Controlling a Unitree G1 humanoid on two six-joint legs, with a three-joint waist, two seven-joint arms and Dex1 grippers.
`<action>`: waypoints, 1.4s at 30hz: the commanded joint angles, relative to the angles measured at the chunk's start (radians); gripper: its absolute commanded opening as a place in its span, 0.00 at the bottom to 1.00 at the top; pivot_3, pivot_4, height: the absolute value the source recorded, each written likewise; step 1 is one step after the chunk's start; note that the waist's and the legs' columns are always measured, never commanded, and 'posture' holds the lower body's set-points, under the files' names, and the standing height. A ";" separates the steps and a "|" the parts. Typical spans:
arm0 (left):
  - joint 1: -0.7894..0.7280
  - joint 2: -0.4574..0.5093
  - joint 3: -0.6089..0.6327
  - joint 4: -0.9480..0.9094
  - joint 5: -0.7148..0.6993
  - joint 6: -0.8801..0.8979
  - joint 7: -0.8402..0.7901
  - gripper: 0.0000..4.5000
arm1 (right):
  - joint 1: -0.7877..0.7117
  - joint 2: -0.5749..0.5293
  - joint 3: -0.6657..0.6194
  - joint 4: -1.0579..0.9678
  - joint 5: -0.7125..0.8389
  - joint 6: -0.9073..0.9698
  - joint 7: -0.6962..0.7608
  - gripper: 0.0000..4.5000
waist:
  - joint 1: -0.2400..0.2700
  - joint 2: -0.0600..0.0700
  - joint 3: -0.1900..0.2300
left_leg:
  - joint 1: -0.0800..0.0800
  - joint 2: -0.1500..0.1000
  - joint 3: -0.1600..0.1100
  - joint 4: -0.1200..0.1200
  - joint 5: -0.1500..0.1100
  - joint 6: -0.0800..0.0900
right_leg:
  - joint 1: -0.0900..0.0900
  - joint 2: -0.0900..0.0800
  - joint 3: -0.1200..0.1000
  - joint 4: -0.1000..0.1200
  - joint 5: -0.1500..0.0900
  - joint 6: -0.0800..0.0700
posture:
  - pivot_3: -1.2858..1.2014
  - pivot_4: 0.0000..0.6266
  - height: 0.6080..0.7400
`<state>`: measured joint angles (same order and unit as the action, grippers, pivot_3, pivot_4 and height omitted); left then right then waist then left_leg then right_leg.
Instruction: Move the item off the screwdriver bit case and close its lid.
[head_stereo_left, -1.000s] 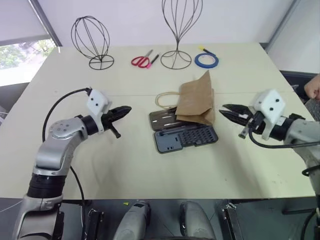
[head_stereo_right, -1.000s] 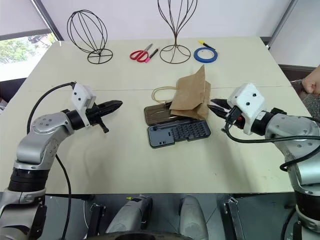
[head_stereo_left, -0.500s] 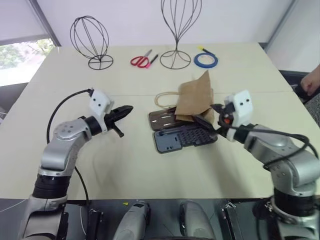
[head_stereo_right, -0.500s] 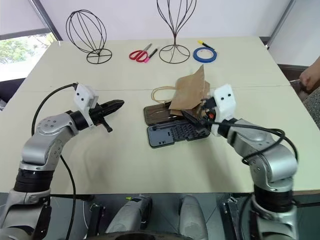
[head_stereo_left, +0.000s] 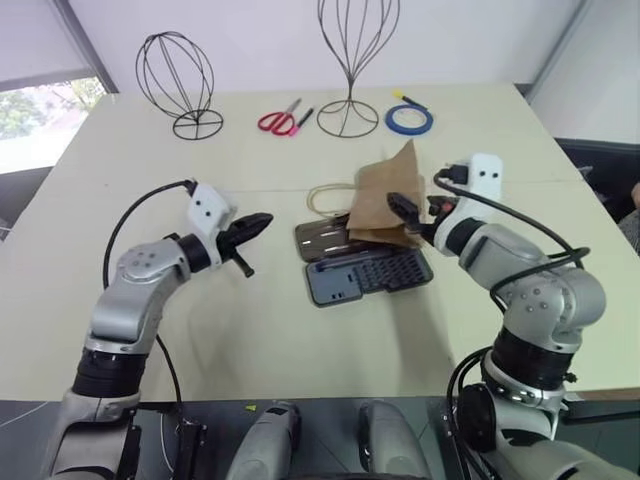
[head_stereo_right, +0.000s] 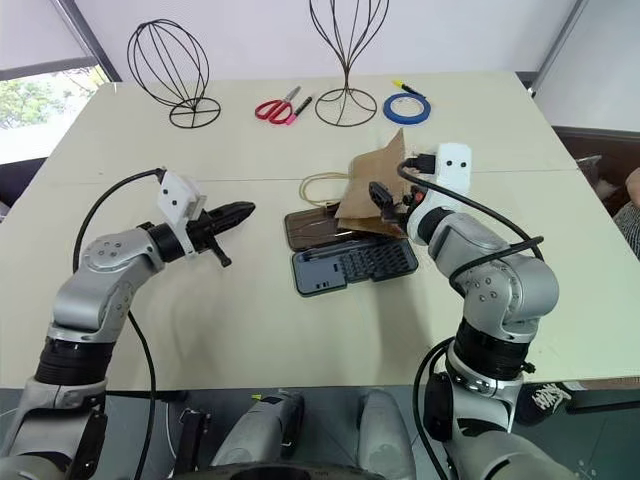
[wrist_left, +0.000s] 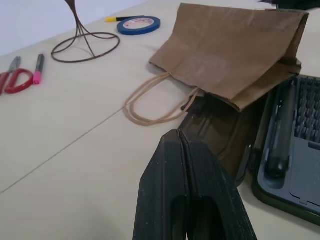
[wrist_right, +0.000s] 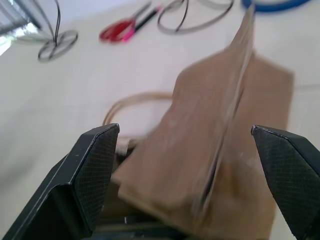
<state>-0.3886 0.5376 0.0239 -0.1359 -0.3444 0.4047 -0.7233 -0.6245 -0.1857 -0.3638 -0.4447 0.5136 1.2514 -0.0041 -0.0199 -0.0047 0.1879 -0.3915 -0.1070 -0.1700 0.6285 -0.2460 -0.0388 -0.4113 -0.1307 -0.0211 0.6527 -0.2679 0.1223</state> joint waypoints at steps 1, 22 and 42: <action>0.010 0.001 0.009 -0.036 0.003 -0.021 0.002 0.00 | -0.043 -0.022 -0.011 -0.018 -0.015 -0.106 0.003 0.98 | 0.001 0.000 0.000 | 0.000 0.000 0.000 0.000 0.000 0.000 | 0.000 0.000 0.000 0.000 0.000 0.000 | 0.52 0.24 1.00; 0.001 -0.011 -0.009 -0.035 0.018 -0.028 0.000 0.00 | 0.062 0.030 0.063 0.073 -0.043 -0.125 -0.029 0.98 | 0.002 0.000 0.000 | 0.000 0.001 0.002 0.000 0.000 0.000 | -0.001 0.002 0.005 0.000 0.000 0.000 | 0.52 0.24 1.00; 0.013 -0.027 0.001 -0.046 0.025 -0.027 0.017 0.00 | 0.038 -0.015 0.069 0.085 -0.090 -0.177 -0.022 0.00 | 0.003 0.000 0.000 | 0.000 0.001 0.002 0.000 0.000 0.000 | -0.002 0.002 0.005 0.000 0.000 0.000 | 0.52 0.24 1.00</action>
<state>-0.3678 0.5096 0.0136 -0.1403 -0.3166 0.4023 -0.7110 -0.5505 -0.1820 -0.2794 -0.3365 0.4321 1.1226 -0.0292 -0.0171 -0.0048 0.1879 -0.3915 -0.1063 -0.1678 0.6283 -0.2460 -0.0387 -0.4131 -0.1286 -0.0157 0.6529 -0.2677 0.1226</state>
